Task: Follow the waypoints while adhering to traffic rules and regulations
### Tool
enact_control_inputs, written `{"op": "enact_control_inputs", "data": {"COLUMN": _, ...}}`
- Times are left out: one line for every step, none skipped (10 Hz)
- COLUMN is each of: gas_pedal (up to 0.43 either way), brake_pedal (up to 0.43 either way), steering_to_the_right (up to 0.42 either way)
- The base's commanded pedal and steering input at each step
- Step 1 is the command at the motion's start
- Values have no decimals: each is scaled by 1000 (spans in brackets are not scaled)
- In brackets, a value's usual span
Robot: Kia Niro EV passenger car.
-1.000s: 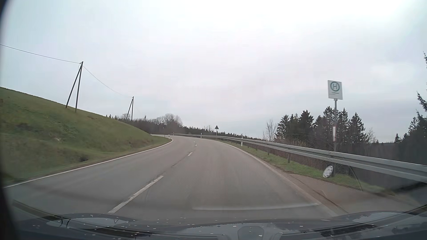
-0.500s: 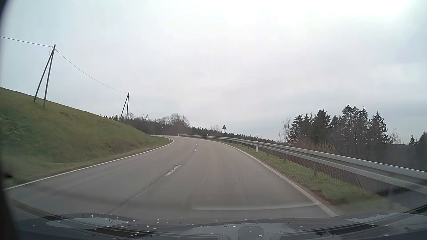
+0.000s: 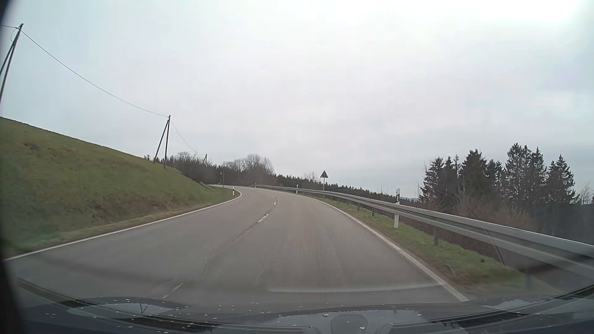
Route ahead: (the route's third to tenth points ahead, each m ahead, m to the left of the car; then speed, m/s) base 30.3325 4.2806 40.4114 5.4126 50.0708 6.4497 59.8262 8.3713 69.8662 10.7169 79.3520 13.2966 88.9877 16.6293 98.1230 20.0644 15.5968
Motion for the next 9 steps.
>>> {"op": "enact_control_inputs", "data": {"gas_pedal": 220, "brake_pedal": 0, "steering_to_the_right": -20}}
{"op": "enact_control_inputs", "data": {"gas_pedal": 220, "brake_pedal": 0, "steering_to_the_right": -20}}
{"op": "enact_control_inputs", "data": {"gas_pedal": 220, "brake_pedal": 0, "steering_to_the_right": -20}}
{"op": "enact_control_inputs", "data": {"gas_pedal": 220, "brake_pedal": 0, "steering_to_the_right": -20}}
{"op": "enact_control_inputs", "data": {"gas_pedal": 240, "brake_pedal": 0, "steering_to_the_right": -18}}
{"op": "enact_control_inputs", "data": {"gas_pedal": 240, "brake_pedal": 0, "steering_to_the_right": -18}}
{"op": "enact_control_inputs", "data": {"gas_pedal": 240, "brake_pedal": 0, "steering_to_the_right": -18}}
{"op": "enact_control_inputs", "data": {"gas_pedal": 248, "brake_pedal": 0, "steering_to_the_right": -18}}
{"op": "enact_control_inputs", "data": {"gas_pedal": 268, "brake_pedal": 0, "steering_to_the_right": -18}}
